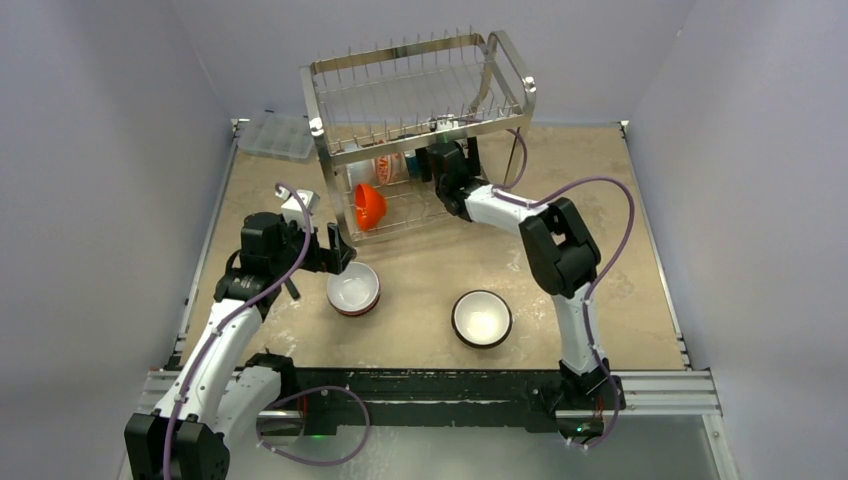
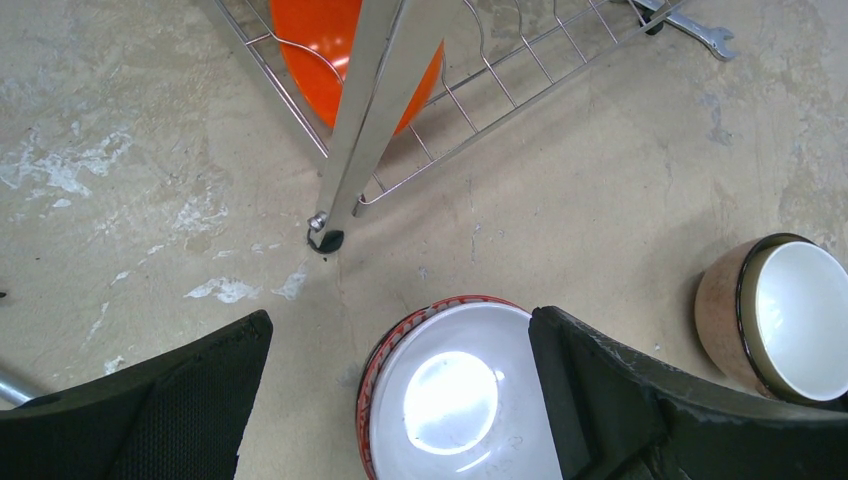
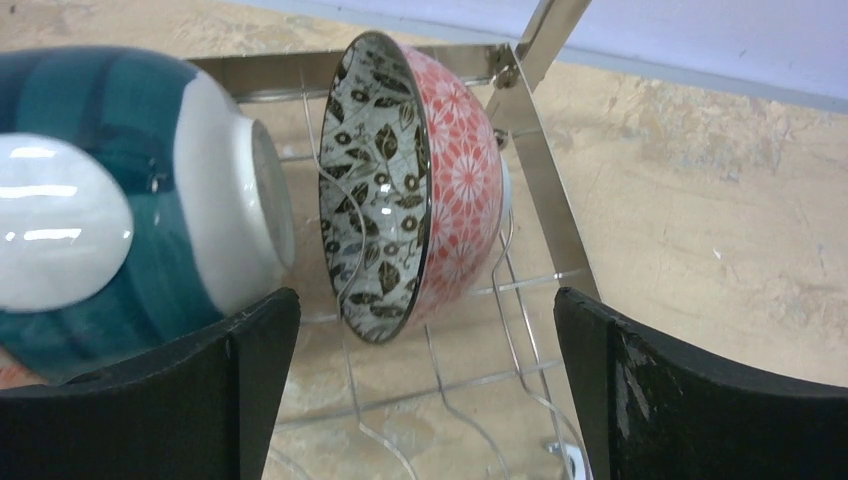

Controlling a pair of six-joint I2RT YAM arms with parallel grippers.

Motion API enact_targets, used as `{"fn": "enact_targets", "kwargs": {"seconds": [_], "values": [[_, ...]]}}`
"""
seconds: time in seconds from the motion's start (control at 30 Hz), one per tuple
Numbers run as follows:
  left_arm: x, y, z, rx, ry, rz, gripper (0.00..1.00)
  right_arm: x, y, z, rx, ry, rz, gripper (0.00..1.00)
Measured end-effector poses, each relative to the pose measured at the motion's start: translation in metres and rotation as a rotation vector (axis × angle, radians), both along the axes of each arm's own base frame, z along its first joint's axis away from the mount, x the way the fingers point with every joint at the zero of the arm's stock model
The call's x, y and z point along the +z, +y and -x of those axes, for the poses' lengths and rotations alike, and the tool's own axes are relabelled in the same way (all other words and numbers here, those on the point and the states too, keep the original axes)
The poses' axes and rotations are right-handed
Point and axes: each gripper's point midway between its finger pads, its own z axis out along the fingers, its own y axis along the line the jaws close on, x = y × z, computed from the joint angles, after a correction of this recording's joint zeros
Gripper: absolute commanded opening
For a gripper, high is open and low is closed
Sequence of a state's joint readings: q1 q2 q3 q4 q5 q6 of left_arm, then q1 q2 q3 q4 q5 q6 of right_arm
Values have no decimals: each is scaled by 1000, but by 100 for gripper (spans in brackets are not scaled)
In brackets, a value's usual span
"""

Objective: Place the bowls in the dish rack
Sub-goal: Place the bowl in the dish rack.

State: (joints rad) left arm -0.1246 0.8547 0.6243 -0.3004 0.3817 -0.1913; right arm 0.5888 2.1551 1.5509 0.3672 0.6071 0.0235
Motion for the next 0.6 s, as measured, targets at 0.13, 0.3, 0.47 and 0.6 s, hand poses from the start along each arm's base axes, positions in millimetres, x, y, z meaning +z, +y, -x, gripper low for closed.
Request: {"fn": "enact_targets", "kwargs": {"seconds": [0.13, 0.3, 0.47, 0.6], "values": [[0, 1, 0, 6, 1, -4, 99, 1, 0, 17, 3, 64, -27, 99], [-2, 5, -1, 29, 5, -17, 97, -8, -4, 49, 18, 169, -92, 99], [-8, 9, -2, 57, 30, -26, 90, -9, -3, 85, 80, 256, -169, 99], [-21, 10, -2, 75, 98, -27, 79, -11, 9, 107, 157, 315, -244, 99]]}}
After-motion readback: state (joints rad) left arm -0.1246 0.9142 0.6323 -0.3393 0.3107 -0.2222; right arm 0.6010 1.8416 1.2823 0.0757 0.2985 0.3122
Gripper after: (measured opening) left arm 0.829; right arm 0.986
